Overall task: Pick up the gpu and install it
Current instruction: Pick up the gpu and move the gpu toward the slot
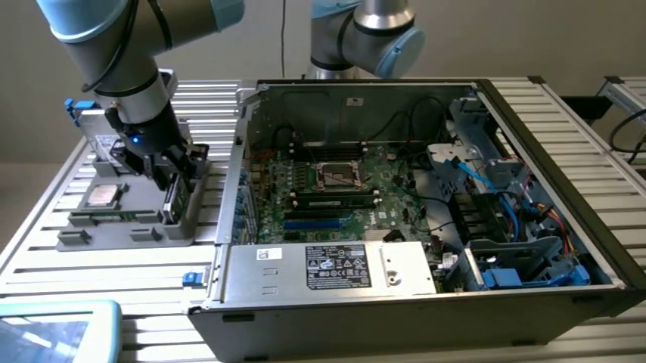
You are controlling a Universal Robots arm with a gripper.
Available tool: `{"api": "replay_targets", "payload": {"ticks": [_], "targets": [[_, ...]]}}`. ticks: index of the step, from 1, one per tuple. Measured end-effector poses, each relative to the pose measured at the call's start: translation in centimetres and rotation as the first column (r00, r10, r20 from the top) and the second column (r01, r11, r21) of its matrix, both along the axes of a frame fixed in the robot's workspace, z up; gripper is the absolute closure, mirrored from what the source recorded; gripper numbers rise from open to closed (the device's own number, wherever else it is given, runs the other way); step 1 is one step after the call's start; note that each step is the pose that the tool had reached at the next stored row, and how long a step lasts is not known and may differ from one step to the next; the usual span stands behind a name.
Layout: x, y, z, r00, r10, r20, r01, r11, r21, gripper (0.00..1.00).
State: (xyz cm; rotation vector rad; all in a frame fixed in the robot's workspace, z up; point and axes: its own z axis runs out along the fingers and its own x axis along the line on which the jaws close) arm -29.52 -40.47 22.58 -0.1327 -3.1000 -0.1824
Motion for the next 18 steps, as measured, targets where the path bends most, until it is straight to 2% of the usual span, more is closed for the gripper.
{"api": "replay_targets", "payload": {"ticks": [5,7,8,10,16,18], "targets": [[0.01,0.01,-0.01,1.0000,-0.001,-0.0035,0.001,1.0000,0.0000,0.48],[0.01,0.00,0.00,1.0000,-0.001,-0.0048,0.001,1.0000,-0.0001,0.61],[0.01,0.00,0.00,1.0000,-0.001,-0.0056,0.001,1.0000,-0.0001,0.61],[0.01,0.00,0.00,1.0000,-0.001,-0.0073,0.001,1.0000,-0.0001,0.73],[0.01,0.00,0.02,1.0000,-0.001,-0.0090,0.001,1.0000,0.0000,0.73],[0.01,0.00,0.62,1.0000,-0.001,-0.0089,0.001,1.0000,0.0002,0.73]]}}
